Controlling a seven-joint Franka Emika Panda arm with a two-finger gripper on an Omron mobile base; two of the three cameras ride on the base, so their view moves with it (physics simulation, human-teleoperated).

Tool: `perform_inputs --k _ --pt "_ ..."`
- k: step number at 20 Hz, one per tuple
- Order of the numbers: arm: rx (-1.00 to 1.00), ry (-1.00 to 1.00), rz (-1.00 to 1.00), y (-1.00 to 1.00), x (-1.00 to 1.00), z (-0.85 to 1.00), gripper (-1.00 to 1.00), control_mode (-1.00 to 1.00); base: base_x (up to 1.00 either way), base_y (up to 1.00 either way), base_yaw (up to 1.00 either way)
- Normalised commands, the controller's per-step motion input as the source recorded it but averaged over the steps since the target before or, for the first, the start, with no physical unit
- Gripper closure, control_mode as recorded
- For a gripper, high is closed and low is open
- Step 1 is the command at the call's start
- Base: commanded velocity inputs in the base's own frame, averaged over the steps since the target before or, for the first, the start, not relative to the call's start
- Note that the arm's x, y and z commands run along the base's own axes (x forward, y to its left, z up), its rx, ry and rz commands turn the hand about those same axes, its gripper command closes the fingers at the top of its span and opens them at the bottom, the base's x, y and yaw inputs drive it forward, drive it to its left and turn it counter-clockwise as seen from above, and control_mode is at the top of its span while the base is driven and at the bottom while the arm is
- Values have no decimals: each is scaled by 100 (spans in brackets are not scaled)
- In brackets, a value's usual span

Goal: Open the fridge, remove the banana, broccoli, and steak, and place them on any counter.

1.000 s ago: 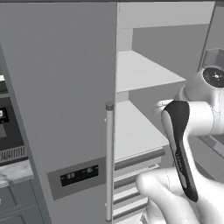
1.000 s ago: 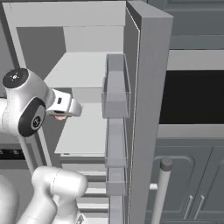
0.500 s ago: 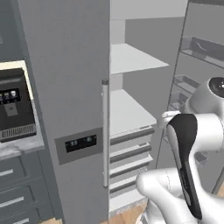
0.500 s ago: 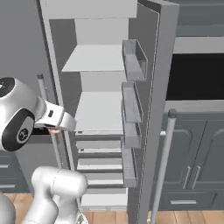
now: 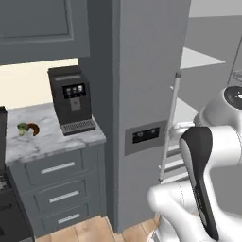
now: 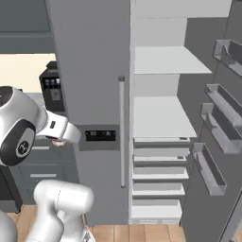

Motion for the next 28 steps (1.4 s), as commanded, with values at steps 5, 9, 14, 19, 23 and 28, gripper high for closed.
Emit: perform_inputs --k 5,9,14,19,23,28 --pt "0 0 0 0 0 0 100 100 0 100 0" --pt "0 0 0 0 0 0 100 100 24 100 6" --pt "0 0 0 0 0 0 100 100 91 100 14" --pt "0 0 0 0 0 0 100 100 91 97 16" --pt "0 4 11 -13 53 -71 100 -100 0 0 0" --pt "2 0 0 -70 86 -100 100 -100 0 0 0"
